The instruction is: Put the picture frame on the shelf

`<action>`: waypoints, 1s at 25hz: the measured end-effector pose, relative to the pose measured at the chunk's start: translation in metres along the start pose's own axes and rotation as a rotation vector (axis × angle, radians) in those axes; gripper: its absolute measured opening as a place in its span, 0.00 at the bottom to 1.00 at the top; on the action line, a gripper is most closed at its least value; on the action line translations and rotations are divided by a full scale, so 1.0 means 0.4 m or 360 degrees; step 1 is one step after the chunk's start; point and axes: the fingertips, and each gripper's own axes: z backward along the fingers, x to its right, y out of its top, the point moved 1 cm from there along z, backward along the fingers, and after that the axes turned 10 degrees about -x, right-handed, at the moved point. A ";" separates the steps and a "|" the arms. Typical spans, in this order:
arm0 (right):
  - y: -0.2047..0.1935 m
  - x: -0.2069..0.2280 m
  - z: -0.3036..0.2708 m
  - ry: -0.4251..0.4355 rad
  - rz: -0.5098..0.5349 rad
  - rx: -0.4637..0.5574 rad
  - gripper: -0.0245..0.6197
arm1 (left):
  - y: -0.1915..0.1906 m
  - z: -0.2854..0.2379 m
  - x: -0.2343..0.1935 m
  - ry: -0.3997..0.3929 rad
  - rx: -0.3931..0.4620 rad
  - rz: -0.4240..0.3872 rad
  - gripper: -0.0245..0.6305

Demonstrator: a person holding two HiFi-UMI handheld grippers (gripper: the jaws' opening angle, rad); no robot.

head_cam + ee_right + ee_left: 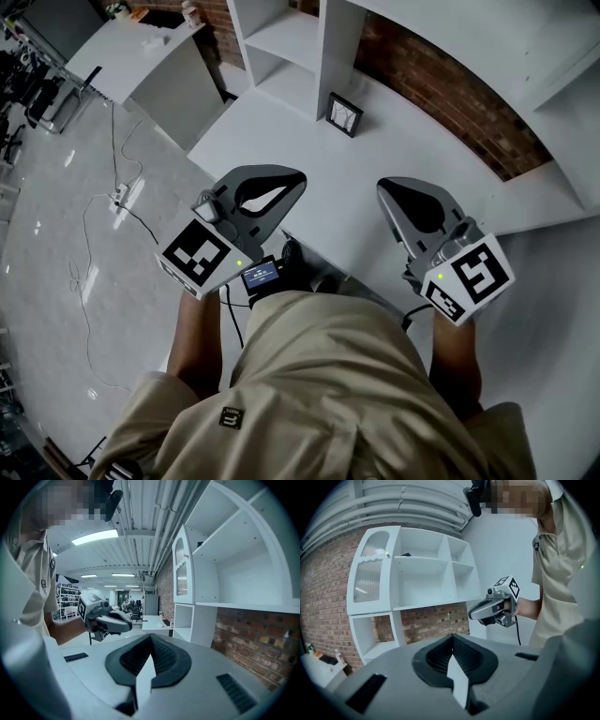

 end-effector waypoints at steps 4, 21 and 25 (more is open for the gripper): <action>0.000 -0.009 0.006 -0.0005 0.0008 0.0002 0.05 | 0.001 0.001 0.017 -0.0018 0.0000 -0.0013 0.05; -0.019 0.001 -0.008 -0.0062 -0.0011 -0.0033 0.05 | -0.018 -0.007 0.019 -0.0049 -0.0015 0.0008 0.05; -0.026 0.004 -0.020 -0.0056 -0.0024 -0.0046 0.05 | -0.025 -0.013 0.013 -0.0061 -0.0020 0.0020 0.05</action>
